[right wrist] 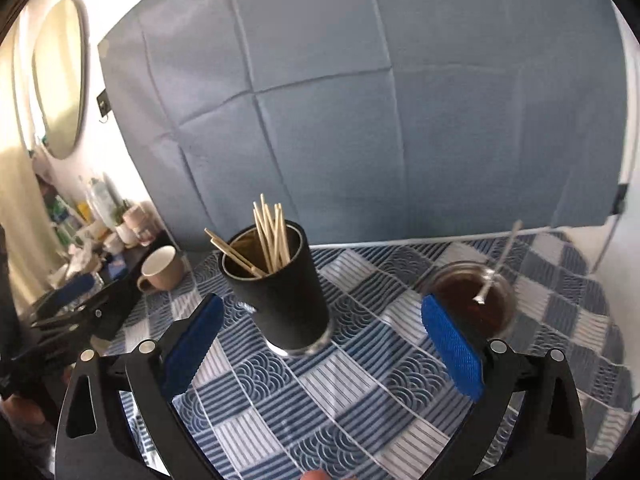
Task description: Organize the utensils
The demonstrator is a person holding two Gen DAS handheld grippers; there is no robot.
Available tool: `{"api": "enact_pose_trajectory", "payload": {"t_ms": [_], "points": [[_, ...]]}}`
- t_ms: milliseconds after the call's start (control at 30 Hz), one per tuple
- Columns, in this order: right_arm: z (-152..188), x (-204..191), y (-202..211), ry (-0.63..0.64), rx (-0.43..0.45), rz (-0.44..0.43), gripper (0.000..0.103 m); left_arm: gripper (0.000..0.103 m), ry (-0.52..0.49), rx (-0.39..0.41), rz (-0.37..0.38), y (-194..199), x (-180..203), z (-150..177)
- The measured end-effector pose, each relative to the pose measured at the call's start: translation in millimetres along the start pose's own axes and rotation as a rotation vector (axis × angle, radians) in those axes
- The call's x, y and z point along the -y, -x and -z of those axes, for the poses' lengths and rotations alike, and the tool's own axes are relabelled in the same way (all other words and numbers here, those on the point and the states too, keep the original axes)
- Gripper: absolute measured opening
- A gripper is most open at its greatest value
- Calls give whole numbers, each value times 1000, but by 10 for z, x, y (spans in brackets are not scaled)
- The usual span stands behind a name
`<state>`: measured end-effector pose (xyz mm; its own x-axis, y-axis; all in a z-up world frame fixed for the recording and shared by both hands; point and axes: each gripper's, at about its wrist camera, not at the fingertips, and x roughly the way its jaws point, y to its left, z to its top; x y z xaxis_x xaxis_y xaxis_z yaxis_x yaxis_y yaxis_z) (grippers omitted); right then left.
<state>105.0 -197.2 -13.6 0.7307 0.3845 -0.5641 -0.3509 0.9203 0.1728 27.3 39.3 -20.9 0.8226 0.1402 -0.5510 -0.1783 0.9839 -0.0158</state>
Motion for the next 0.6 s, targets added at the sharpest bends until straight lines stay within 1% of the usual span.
{"api": "enact_pose_trajectory", "payload": {"t_ms": [67, 100, 167, 267, 367, 467, 600], "points": [[40, -55, 134, 2, -3, 28, 95, 97, 45, -22, 8, 73, -44, 21], [56, -64, 168, -1, -9, 23, 95, 97, 77, -37, 11, 102, -67, 32], [88, -86, 248, -8, -20, 3, 95, 97, 102, -58, 5, 168, -78, 62], [150, -134, 368, 4, -15, -10, 95, 97, 104, -60, -5, 277, -62, 106], [176, -191, 426, 33, -6, -7, 95, 97, 78, -51, -15, 364, -3, 155], [201, -206, 450, 21, -15, -12, 95, 97, 61, -49, -21, 396, 30, 172], [233, -187, 470, 11, -19, 15, 95, 97, 73, -66, -30, 390, 14, 200]]}}
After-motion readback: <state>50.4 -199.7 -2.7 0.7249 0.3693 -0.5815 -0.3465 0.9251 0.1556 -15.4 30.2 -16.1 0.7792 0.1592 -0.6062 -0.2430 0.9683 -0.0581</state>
